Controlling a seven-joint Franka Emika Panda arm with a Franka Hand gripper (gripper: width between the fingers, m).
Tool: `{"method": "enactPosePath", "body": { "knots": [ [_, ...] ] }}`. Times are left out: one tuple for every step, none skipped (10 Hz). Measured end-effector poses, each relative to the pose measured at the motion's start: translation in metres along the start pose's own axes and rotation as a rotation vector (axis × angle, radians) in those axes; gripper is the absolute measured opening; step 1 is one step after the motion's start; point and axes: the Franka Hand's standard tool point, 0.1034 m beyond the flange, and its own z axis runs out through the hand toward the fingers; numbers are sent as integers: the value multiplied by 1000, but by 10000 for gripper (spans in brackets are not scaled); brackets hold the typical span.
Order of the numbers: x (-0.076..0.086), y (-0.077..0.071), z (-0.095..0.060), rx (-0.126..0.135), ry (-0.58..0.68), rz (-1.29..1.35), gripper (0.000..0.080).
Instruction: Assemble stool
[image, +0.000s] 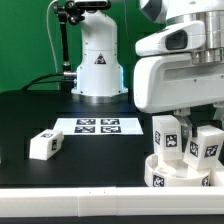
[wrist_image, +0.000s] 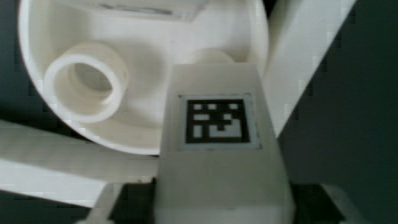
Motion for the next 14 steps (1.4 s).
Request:
{"method": "enactPosePath", "body": {
  "knots": [
    [-1, -2, 0, -9, 26, 145, 337],
    [-3, -2, 0, -16, 29, 253, 337],
    [-3, -2, 0, -23, 30, 369, 337],
    [-4, 0, 0, -32, 32, 512, 337],
    [-4, 1, 0, -34, 34, 575, 337],
    [-4, 2, 0, -30, 35, 641, 338],
    [-5, 3, 0, -25, 36, 693, 338],
    [-5, 4, 0, -21, 37, 754, 338],
    [-5, 5, 0, -18, 37, 790, 338],
    [-5, 6, 0, -13, 37, 852, 338],
    [-5, 6, 0, -6, 37, 917, 338],
    [-5, 7, -1, 0, 37, 973, 338],
    [-5, 5, 0, 11, 35, 1079, 338],
    [-5, 3, 0, 25, 33, 1208, 338]
  ]
}}
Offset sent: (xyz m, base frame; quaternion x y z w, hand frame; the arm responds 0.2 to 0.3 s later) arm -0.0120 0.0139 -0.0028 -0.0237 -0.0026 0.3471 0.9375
